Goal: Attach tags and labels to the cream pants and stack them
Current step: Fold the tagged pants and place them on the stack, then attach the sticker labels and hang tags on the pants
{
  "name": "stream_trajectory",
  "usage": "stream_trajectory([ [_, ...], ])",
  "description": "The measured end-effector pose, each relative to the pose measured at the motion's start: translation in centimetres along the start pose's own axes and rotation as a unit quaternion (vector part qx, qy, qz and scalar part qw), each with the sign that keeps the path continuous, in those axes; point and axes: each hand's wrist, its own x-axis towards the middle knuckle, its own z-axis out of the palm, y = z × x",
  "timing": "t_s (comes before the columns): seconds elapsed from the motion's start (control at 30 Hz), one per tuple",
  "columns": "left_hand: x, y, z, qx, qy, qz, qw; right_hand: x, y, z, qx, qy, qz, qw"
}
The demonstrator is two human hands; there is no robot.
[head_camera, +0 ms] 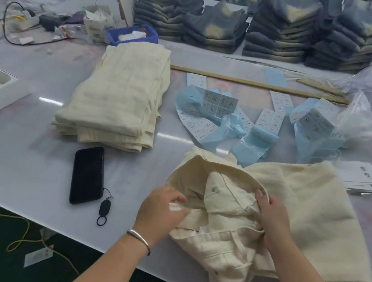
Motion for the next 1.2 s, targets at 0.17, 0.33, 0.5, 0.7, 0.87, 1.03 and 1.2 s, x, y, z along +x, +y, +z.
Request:
stream_trajectory([
  [0.17,-2.9,2.6,1.3,-0.182,-0.225,0.011,0.957,0.1,0.8,0.0,0.035,-0.019,0.021,0.999],
  [0.33,-3.4,4.0,2.3,-0.184,-0.179,0.064,0.964,-0.8,-1.0,-2.6,0.268,-0.217,0.185,0.920],
  [0.5,-3.3,5.5,1.4,-0.165,-0.227,0.160,0.946,-3.3,-1.9,-4.6,-0.031,-0.271,0.095,0.957],
  [0.7,-5.8,6.1,2.5,-0.089,-0.172,0.294,0.936,-6.4,-2.1,-4.6,-0.192,-0.299,0.098,0.930],
  [0.87,-7.1,4.8,2.3,-0.093,-0.194,0.288,0.933,-6.8,-0.6,-4.5,0.177,-0.322,0.192,0.910],
  [1.03,-7.1,3.3,1.7,-0.053,-0.138,0.325,0.934,-7.5,1.5,-3.3,0.422,-0.267,0.229,0.835],
  [1.2,-8.1,2.1,2.3,-0.050,-0.080,0.368,0.925,-7.7,1.8,-2.1,0.507,-0.199,0.236,0.804],
])
